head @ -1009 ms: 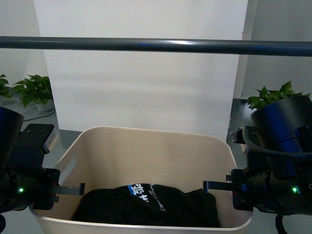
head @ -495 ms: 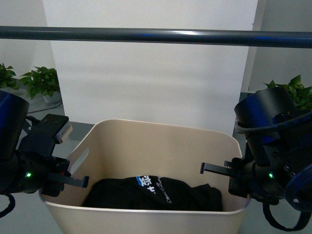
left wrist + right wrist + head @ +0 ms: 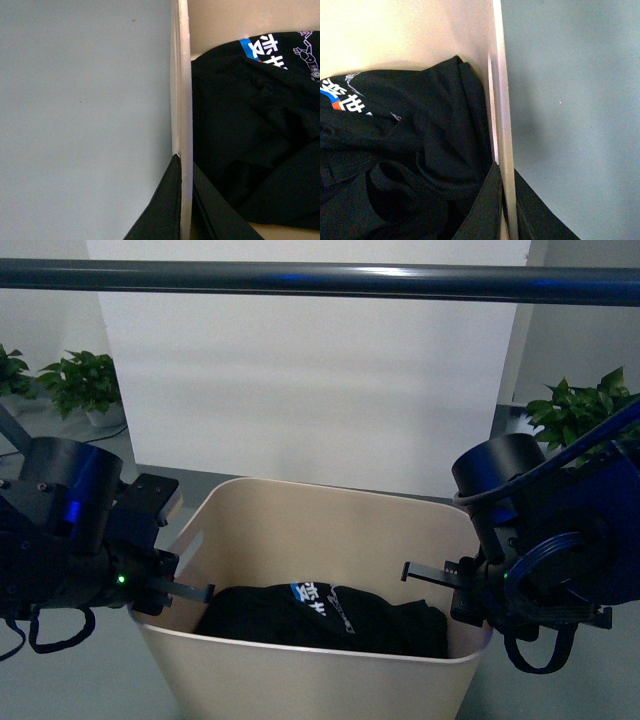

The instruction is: Move hamper under clothes hanger

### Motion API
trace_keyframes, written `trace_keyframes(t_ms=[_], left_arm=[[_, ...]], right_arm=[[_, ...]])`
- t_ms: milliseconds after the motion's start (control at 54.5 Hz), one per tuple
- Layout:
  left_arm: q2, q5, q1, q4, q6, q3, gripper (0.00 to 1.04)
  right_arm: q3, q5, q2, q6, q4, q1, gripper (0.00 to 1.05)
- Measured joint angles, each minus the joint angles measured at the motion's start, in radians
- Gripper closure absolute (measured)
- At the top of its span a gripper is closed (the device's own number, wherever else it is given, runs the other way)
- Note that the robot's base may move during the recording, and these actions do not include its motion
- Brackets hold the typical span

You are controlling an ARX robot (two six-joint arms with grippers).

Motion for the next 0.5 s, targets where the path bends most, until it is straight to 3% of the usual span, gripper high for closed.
trace_keyframes(t_ms=[495], left_arm=[[0.124, -0.05, -0.018, -0.045, -0.018, 0.027, 1.01]], right_arm=[[0.063, -0.027, 0.165, 0.017, -0.024, -0.007, 1.02]])
